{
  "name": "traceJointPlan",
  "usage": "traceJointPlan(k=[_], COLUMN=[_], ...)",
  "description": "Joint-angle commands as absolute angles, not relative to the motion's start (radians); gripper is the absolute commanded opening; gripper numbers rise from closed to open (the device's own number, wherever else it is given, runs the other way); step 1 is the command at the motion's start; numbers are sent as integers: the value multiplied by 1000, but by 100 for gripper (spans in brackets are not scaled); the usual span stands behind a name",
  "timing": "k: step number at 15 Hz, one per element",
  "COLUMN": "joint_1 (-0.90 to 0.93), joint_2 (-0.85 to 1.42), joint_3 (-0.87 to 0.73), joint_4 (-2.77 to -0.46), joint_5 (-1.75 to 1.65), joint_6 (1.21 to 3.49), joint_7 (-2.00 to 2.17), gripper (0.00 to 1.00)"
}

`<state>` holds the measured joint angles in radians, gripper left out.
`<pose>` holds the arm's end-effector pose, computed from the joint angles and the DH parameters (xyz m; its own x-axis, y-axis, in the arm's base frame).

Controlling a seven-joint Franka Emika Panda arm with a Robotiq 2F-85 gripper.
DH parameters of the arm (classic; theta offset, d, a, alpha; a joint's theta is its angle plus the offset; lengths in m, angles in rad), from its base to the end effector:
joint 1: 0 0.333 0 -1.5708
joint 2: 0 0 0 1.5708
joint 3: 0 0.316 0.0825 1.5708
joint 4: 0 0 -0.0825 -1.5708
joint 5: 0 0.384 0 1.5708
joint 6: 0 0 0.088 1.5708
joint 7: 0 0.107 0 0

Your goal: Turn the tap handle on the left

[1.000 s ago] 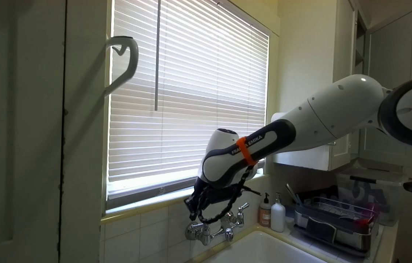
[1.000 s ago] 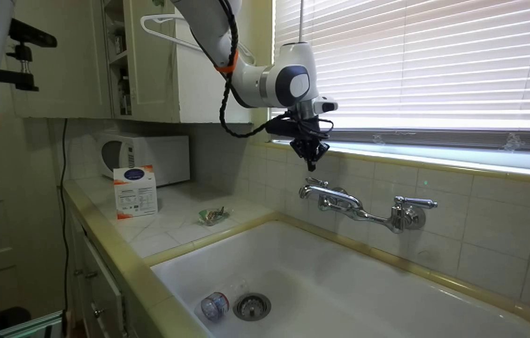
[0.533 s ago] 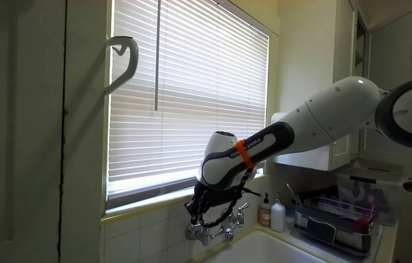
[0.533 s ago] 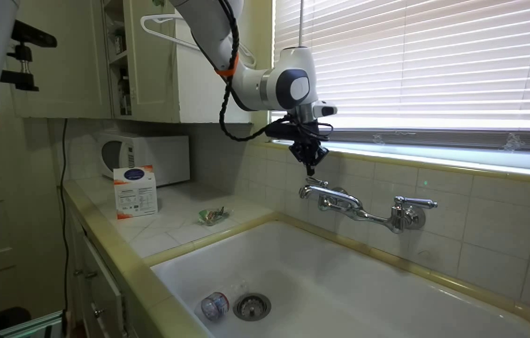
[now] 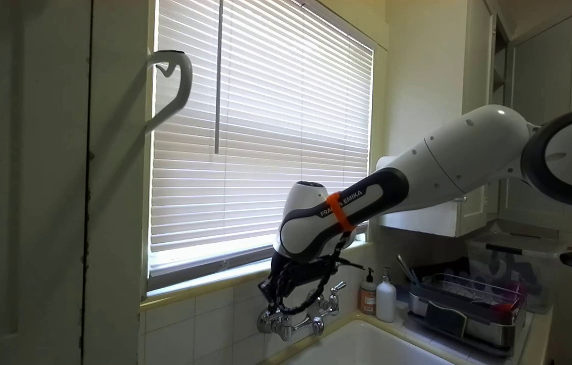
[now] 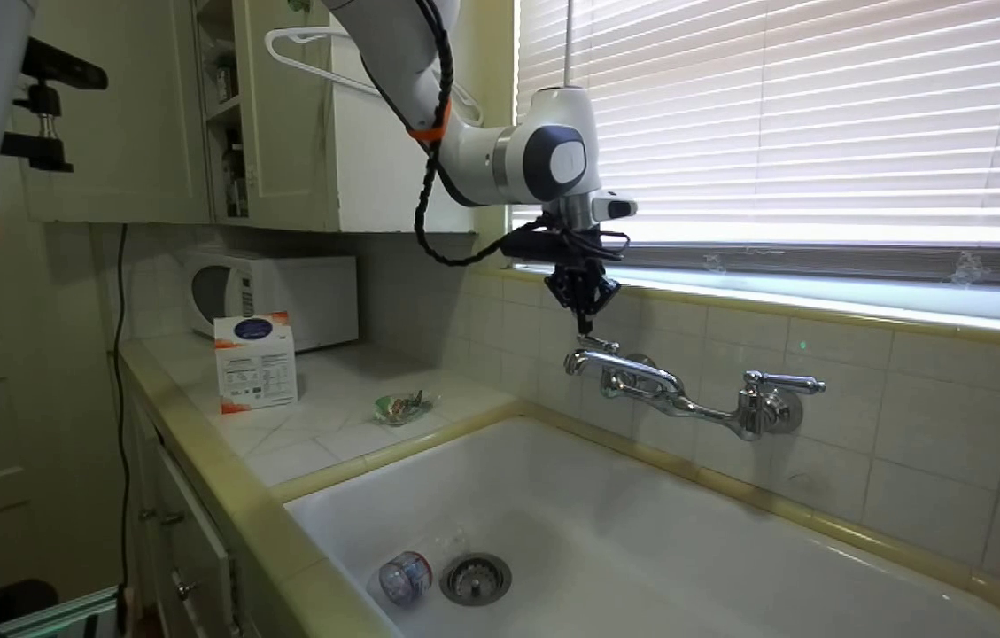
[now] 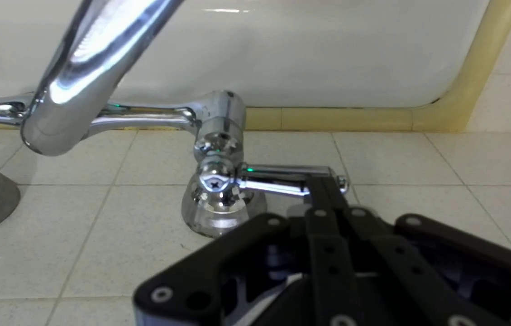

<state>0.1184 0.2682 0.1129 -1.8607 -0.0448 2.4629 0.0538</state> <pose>0.6346 0.1444 0.4113 0.9259 0.1846 0.3296 0.1988 -0.9800 -0.0096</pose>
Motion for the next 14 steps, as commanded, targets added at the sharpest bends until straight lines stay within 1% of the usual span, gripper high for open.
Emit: traceJointPlan(k=[1,6,11,14], joint_1=[132,151,159,163], joint_2=[264,300,331,334], joint_3=[101,74,74,72], joint_4=[-1858,-1840,-1852,-1841], joint_5=[-57,-138,-138,-129], joint_6=[2502,2539,2615,2567], joint_7=[75,128,128,120], gripper=[0,0,0,0])
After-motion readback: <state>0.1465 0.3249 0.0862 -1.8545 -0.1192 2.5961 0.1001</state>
